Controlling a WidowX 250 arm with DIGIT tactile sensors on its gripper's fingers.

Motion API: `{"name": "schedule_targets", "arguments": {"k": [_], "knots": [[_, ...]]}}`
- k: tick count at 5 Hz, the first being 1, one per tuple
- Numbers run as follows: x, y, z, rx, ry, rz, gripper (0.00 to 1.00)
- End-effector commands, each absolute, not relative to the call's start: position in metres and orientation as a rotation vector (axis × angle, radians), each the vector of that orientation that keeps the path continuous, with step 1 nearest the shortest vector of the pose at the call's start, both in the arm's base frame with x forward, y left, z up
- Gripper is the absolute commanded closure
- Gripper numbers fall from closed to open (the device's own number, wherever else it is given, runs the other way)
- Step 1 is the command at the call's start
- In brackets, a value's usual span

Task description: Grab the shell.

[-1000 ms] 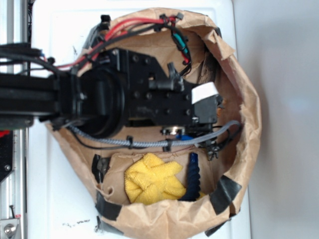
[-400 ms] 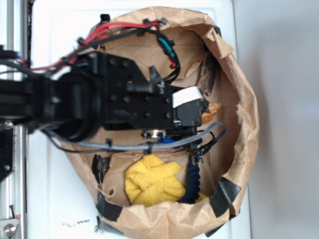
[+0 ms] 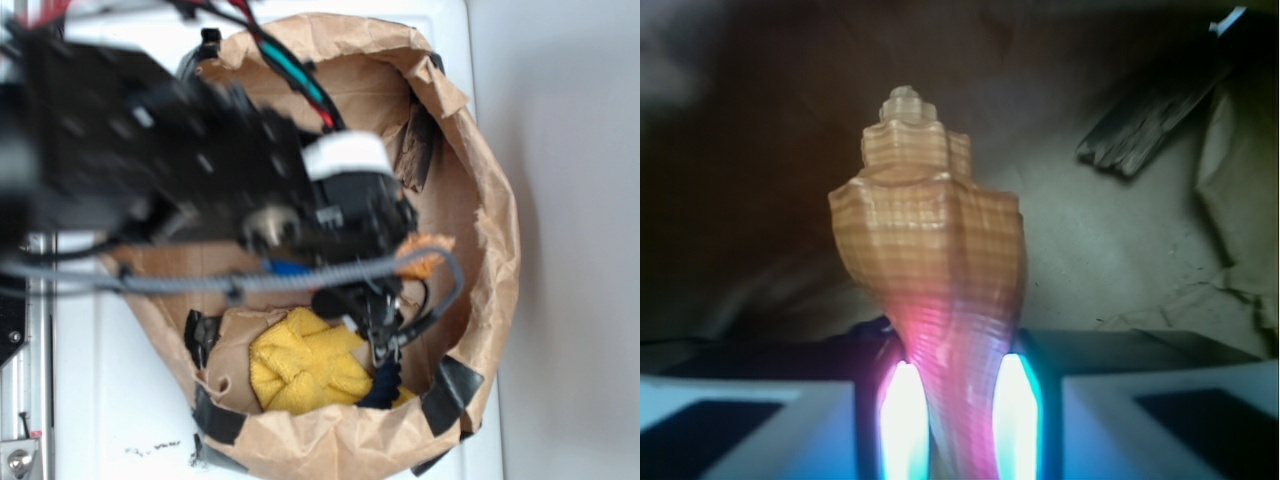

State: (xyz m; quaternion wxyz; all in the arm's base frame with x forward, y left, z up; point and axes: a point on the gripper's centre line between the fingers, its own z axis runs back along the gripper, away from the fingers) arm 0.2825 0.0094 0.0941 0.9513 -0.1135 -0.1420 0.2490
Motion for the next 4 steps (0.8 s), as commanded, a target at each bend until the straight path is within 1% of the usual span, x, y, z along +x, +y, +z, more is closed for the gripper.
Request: {"name": "schedule_targets", "arguments": {"k": [1,2,3,4], "knots": [[0.282,0.015,0.150,-0.099,-0.267,0.472,1.00],[0.275,0.021,0.170,-0.067,-0.172,0.449,1.00],[0.264,0.030,0.181,-0.057,-0.109,0.416,1.00],[0.252,0.033,0.191,-0.088,-0.125,0.383,1.00]]}}
